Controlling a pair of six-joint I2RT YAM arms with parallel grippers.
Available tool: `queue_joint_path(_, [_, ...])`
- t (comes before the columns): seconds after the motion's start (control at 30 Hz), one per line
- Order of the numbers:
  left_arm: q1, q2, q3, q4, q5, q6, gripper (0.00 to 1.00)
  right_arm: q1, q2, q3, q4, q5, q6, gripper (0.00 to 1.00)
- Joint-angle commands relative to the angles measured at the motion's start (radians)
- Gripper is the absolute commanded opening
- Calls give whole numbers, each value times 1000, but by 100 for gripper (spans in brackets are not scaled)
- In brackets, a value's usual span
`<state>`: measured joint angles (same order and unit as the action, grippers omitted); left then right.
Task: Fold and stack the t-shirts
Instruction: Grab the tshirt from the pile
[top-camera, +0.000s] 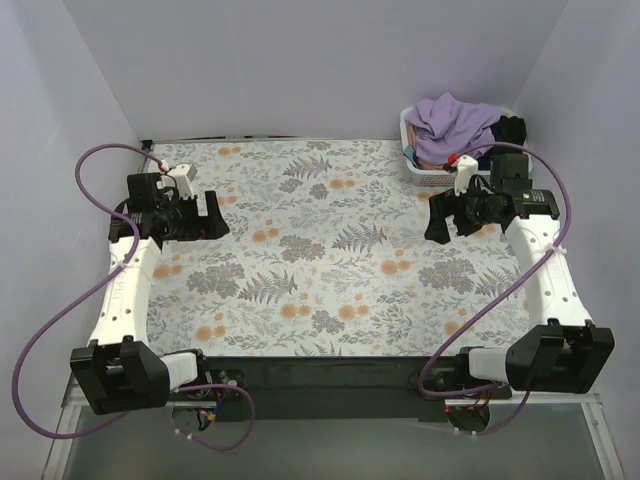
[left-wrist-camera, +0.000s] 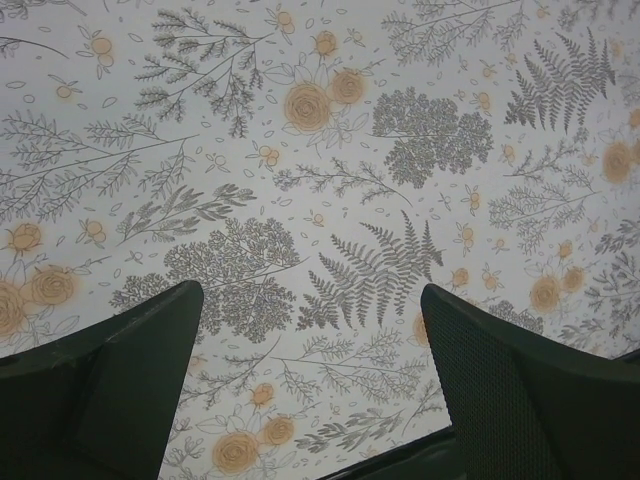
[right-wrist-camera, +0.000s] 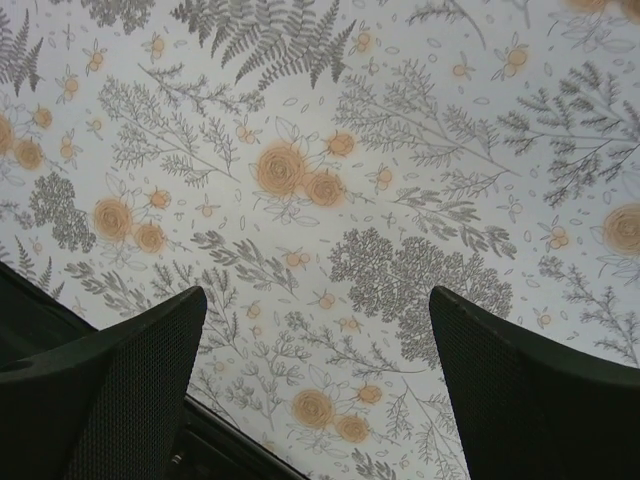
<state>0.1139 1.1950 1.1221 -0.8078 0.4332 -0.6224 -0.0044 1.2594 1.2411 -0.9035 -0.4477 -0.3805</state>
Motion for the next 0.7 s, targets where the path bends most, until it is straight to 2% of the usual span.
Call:
queue_joint_path(0.0, [-3,32,80,22,-73,-25,91,-11,59,136,92,0,28,98])
queue_joint_path(0.27, [-3,49,139,94,-88,-66,91,-95,294,437,294,40,173,99])
queue_joint_path(0.37, [-2,49,145,104,-86,-77,91,-123,429,530,385,49,221,98])
queue_joint_path(0.5, [-2,57,142,88,-94,-108,91,-146,592,696,414,18,264,98])
queue_joint_path(0.67, [-2,66,111,84,-86,-135,91,-152,765,863,457,87,279,98])
